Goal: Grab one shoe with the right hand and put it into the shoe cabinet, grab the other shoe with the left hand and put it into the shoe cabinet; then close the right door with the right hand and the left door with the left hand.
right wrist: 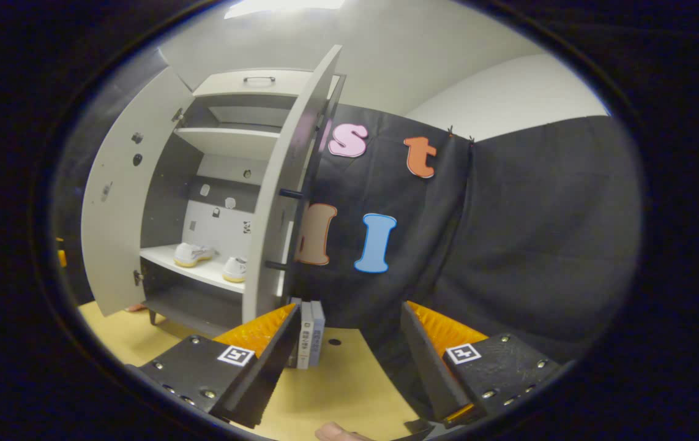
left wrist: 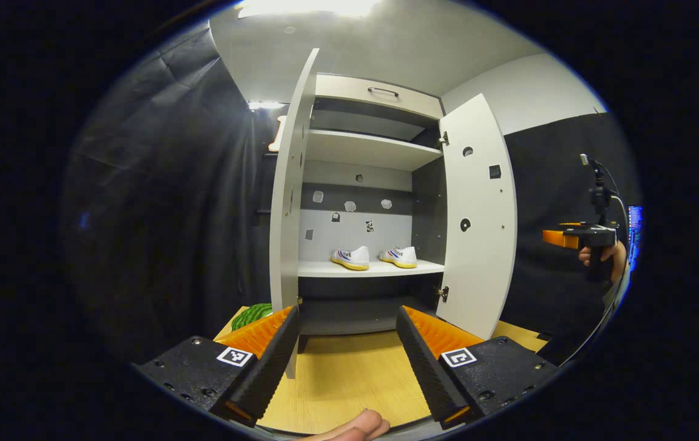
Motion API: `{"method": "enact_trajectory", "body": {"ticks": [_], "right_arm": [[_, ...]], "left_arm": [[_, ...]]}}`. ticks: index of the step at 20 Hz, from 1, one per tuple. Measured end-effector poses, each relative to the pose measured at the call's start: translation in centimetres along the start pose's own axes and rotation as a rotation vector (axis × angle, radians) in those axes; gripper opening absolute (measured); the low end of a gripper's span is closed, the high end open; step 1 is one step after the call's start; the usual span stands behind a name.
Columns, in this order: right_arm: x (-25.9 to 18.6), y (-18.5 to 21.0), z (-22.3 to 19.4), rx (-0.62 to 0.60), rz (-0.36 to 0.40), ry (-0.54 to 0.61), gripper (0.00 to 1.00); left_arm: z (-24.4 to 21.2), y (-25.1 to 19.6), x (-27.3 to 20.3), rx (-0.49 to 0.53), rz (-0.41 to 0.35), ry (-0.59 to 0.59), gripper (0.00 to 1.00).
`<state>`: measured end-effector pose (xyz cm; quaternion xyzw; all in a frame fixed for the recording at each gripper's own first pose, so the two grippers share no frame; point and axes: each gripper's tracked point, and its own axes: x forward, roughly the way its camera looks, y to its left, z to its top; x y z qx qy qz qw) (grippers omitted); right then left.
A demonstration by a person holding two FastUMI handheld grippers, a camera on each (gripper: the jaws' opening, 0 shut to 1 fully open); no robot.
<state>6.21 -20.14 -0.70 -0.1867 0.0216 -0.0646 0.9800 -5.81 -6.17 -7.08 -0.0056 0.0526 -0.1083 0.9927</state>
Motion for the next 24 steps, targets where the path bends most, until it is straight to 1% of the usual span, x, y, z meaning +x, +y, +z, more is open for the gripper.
{"method": "enact_trajectory", "body": {"ticks": [1, 2, 5, 8, 9, 13, 14, 15, 16, 18, 19, 20, 21, 23, 24], "right_arm": [[1.4, -1.0, 0.4, -0.013, -0.006, -0.011, 0.98], [2.6, -1.4, 0.5, -0.009, 0.015, -0.008, 0.98], [6.0, -2.2, 0.3, 0.061, 0.072, 0.011, 0.99], [8.9, -2.4, -0.4, 0.096, 0.111, 0.067, 0.98], [9.7, -2.7, -0.5, 0.102, 0.102, 0.083, 0.98], [11.2, -2.4, 0.4, 0.193, 0.073, 0.106, 0.98], [11.2, -1.6, 1.4, 0.22, 0.083, 0.098, 0.98], [11.0, -0.3, 2.5, 0.228, 0.11, 0.079, 0.98], [10.7, 1.0, 3.5, 0.223, 0.136, 0.061, 0.98], [9.9, 3.8, 4.3, 0.16, 0.178, 0.059, 0.98], [10.1, 4.1, 4.3, 0.099, 0.154, 0.058, 0.98], [9.6, 4.2, 5.1, 0.056, 0.131, 0.031, 0.86], [9.1, 4.4, 4.9, 0.02, 0.119, 0.028, 0.87], [8.5, 5.8, 4.3, -0.004, 0.137, 0.059, 0.87], [8.3, 6.6, 3.9, -0.008, 0.15, 0.073, 0.84]], "left_arm": [[0.1, -0.3, 0.0, 0.0, -0.012, -0.002, 0.96], [0.0, -0.5, 0.1, 0.001, -0.025, 0.002, 0.96], [-0.1, -0.7, -0.1, 0.001, -0.043, 0.009, 0.96], [-0.2, -0.3, -0.1, 0.003, -0.037, 0.009, 0.96], [-0.1, 0.0, -0.1, 0.006, -0.032, 0.008, 0.96], [0.4, 1.3, 0.0, 0.023, -0.01, -0.007, 0.96], [0.4, 1.5, -0.1, 0.019, -0.009, -0.008, 0.96], [0.3, 1.6, -0.1, 0.014, -0.007, -0.008, 0.96], [0.2, 1.8, -0.1, 0.011, -0.006, -0.004, 0.96], [-0.2, 2.3, -0.2, 0.014, 0.0, 0.006, 0.96], [-0.2, 2.3, -0.4, 0.014, -0.002, 0.008, 0.96], [-0.3, 2.2, -0.4, 0.013, -0.009, 0.011, 0.96], [-0.3, 2.1, -0.4, 0.014, -0.014, 0.015, 0.96], [-0.1, 2.3, -0.5, 0.019, -0.012, 0.01, 0.96], [0.0, 2.2, -0.6, 0.021, -0.01, 0.006, 0.96]]}}
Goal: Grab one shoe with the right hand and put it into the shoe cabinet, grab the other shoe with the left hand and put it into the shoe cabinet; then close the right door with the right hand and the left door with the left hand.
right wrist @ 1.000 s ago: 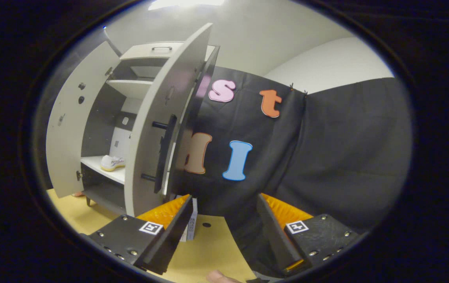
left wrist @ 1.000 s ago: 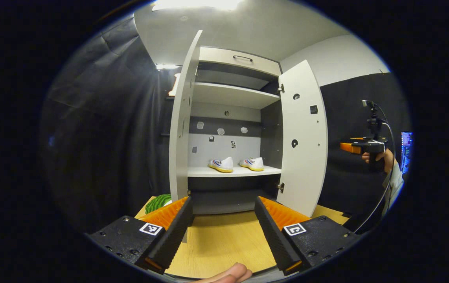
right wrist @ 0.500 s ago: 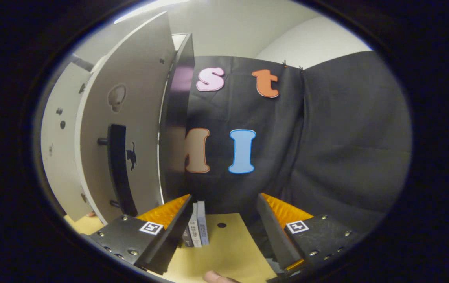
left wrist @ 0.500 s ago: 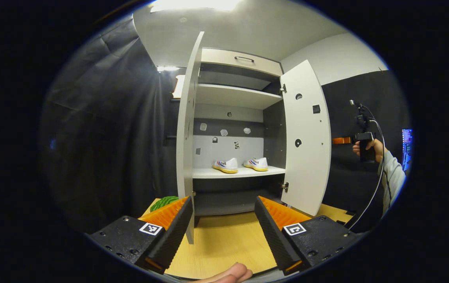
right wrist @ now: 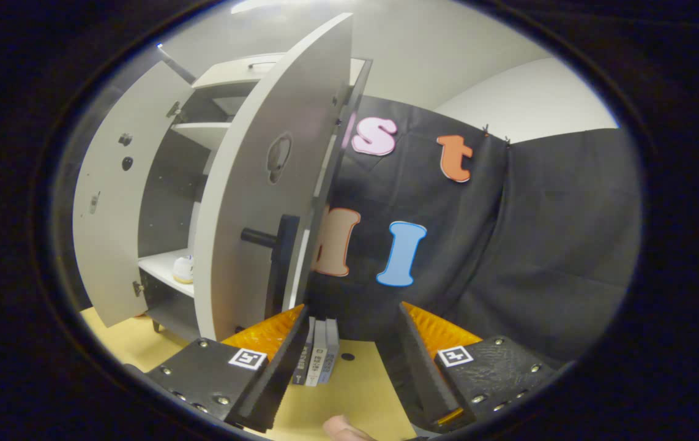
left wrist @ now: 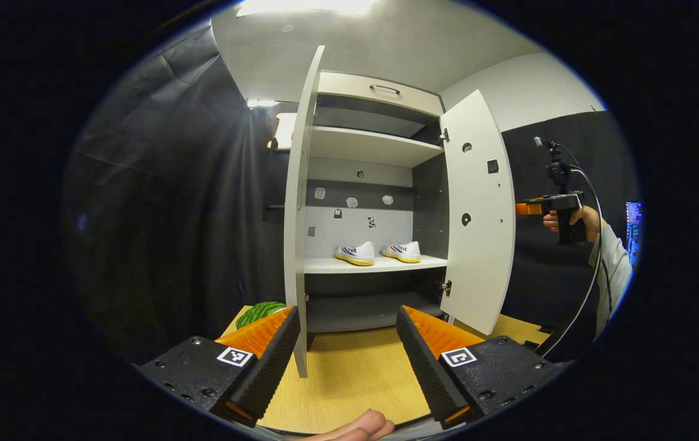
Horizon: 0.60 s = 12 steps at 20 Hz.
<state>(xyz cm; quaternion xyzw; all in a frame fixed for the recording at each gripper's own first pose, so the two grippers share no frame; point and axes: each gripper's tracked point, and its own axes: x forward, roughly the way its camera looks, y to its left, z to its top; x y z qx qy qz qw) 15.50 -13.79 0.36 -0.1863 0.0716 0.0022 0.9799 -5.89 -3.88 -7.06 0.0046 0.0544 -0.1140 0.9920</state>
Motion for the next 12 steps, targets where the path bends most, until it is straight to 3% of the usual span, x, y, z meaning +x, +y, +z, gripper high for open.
{"method": "enact_trajectory", "body": {"ticks": [2, 12], "right_arm": [[-0.2, 1.0, 0.5, 0.009, 0.012, -0.013, 0.87], [0.4, 7.4, 0.8, 0.209, 0.092, -0.009, 0.84]], "left_arm": [[-0.1, 0.0, -0.2, -0.005, 0.001, 0.0, 0.93], [-1.1, 2.3, 0.5, -0.037, 0.053, 0.045, 0.96]]}}
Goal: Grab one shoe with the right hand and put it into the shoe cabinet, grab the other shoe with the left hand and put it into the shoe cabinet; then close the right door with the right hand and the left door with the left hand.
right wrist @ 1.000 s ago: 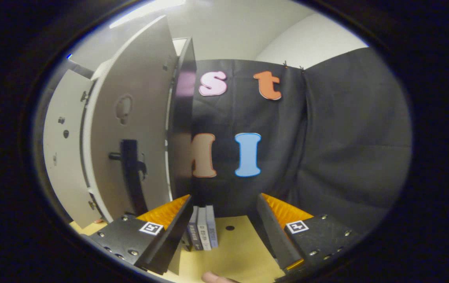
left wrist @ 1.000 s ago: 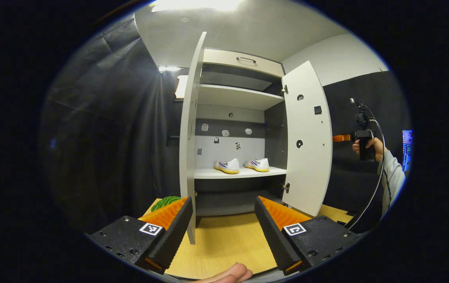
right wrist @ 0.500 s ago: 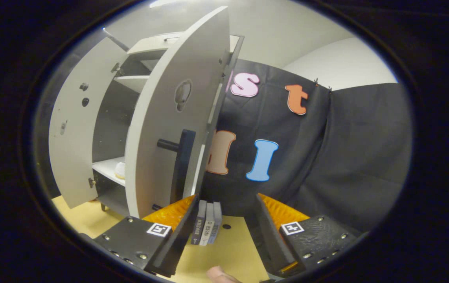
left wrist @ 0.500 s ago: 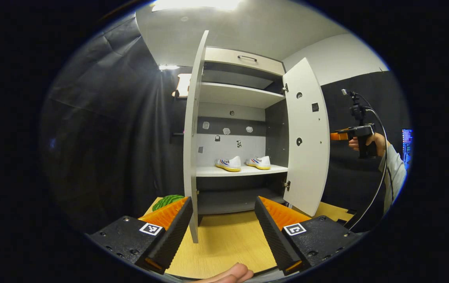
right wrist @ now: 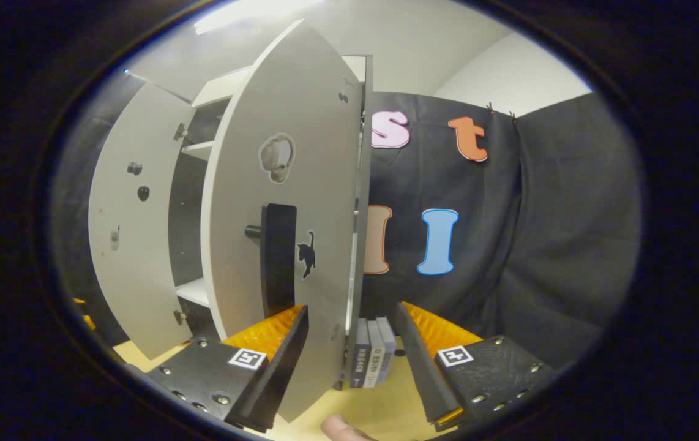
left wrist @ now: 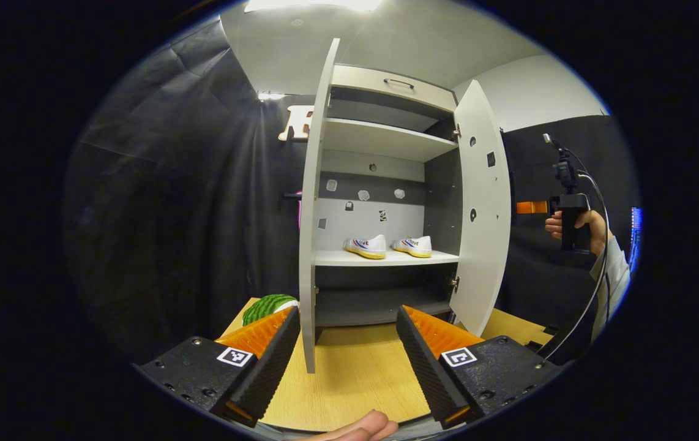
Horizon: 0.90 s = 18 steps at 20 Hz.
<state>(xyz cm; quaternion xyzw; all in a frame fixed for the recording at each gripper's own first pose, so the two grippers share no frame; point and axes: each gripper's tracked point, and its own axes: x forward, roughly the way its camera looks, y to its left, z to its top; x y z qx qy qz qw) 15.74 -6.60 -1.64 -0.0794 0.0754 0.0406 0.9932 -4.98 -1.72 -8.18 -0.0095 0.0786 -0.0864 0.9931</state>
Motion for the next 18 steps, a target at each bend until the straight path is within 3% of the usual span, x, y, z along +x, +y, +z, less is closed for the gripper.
{"method": "enact_trajectory", "body": {"ticks": [7, 9, 11, 15, 17, 18], "right_arm": [[2.0, 5.9, -0.2, 0.028, 0.04, -0.018, 0.84], [2.0, 7.9, -0.3, 0.025, 0.075, -0.022, 0.92], [1.3, 8.5, 0.4, 0.017, 0.068, -0.065, 0.97], [0.0, 10.0, 0.0, 0.035, 0.097, -0.084, 0.96], [-1.0, 10.4, -0.6, 0.037, 0.109, -0.083, 0.96], [-1.5, 10.5, -0.9, 0.032, 0.113, -0.084, 0.95]], "left_arm": [[0.8, 2.4, -0.4, 0.0, 0.034, -0.019, 0.96], [1.1, 3.0, -0.7, 0.006, 0.04, -0.028, 0.96], [1.6, 4.4, -0.9, 0.011, 0.066, -0.044, 0.96], [3.1, 8.1, -0.8, 0.033, 0.148, -0.076, 0.93], [4.0, 9.4, -0.9, 0.005, 0.164, -0.103, 0.96], [4.5, 10.1, -0.7, -0.007, 0.17, -0.114, 0.94]]}}
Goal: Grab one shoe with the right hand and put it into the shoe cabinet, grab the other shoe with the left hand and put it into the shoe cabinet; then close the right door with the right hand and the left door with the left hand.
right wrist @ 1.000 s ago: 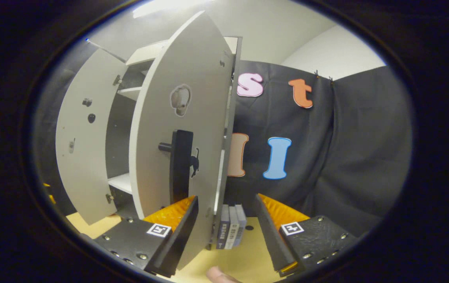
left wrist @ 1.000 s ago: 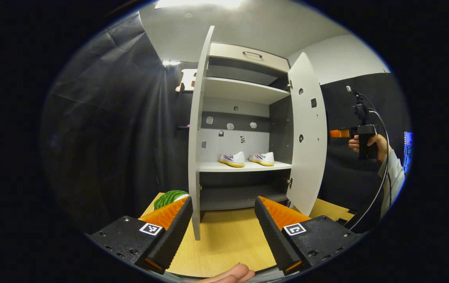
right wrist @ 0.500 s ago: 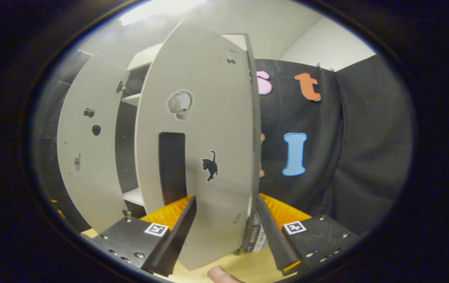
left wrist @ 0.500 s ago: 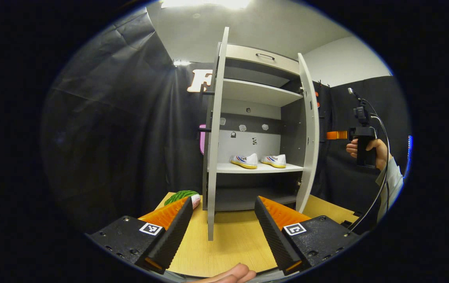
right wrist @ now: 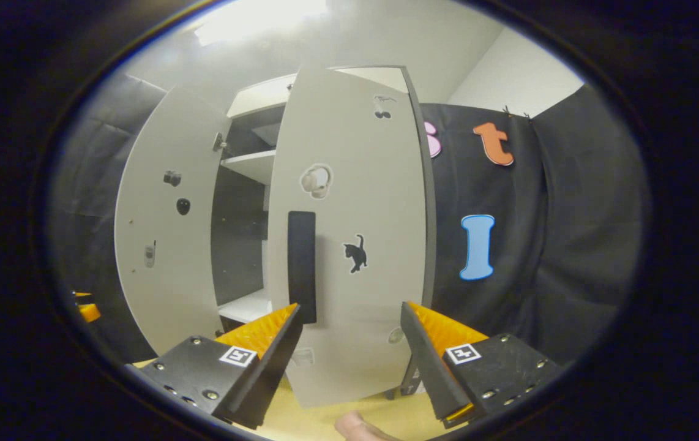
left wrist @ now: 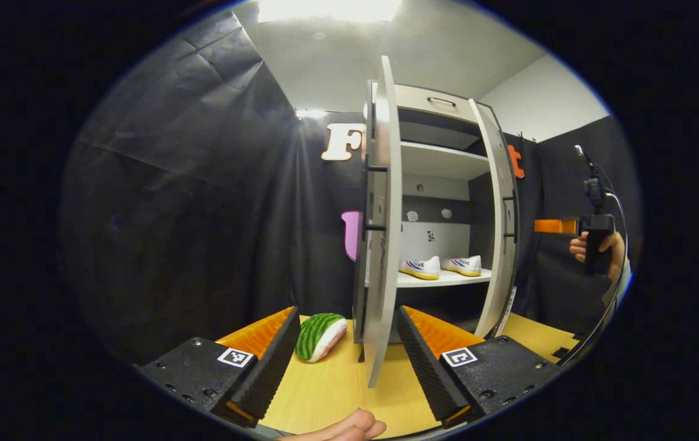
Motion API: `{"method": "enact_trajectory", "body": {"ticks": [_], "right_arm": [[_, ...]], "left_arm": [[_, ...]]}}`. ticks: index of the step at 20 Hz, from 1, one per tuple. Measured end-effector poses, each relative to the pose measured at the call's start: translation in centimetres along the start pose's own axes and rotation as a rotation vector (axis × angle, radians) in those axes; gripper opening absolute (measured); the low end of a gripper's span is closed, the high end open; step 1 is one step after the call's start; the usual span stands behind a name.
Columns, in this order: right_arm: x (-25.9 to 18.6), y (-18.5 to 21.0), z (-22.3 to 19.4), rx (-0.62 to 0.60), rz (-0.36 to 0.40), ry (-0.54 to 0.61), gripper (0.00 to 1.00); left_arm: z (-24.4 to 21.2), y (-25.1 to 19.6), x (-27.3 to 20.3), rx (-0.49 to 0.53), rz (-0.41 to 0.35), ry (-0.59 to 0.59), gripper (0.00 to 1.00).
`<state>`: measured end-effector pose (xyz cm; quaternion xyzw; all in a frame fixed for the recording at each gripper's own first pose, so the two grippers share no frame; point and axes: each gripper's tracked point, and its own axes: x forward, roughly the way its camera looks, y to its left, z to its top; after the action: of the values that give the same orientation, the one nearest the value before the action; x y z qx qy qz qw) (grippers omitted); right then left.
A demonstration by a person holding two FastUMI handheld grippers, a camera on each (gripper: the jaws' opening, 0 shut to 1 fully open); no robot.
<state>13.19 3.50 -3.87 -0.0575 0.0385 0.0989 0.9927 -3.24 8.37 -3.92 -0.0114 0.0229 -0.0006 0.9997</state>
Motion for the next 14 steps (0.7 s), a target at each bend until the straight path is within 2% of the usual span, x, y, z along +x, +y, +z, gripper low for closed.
{"method": "enact_trajectory", "body": {"ticks": [4, 10, 12, 14], "right_arm": [[-1.4, -0.2, 0.0, -0.054, 0.008, -0.007, 0.96], [-3.6, -1.3, 1.5, -0.045, 0.003, -0.049, 0.96], [-4.2, -1.9, 1.4, -0.042, -0.008, -0.054, 0.96], [-4.5, -2.4, 1.1, -0.035, -0.011, -0.049, 0.95]], "left_arm": [[1.9, 4.3, 2.5, 0.013, 0.103, -0.017, 0.96], [7.2, 7.4, 7.7, 0.088, 0.146, -0.062, 0.94], [8.4, 8.2, 8.7, 0.078, 0.152, -0.061, 0.96], [8.9, 8.2, 9.7, 0.062, 0.135, -0.033, 0.93]]}}
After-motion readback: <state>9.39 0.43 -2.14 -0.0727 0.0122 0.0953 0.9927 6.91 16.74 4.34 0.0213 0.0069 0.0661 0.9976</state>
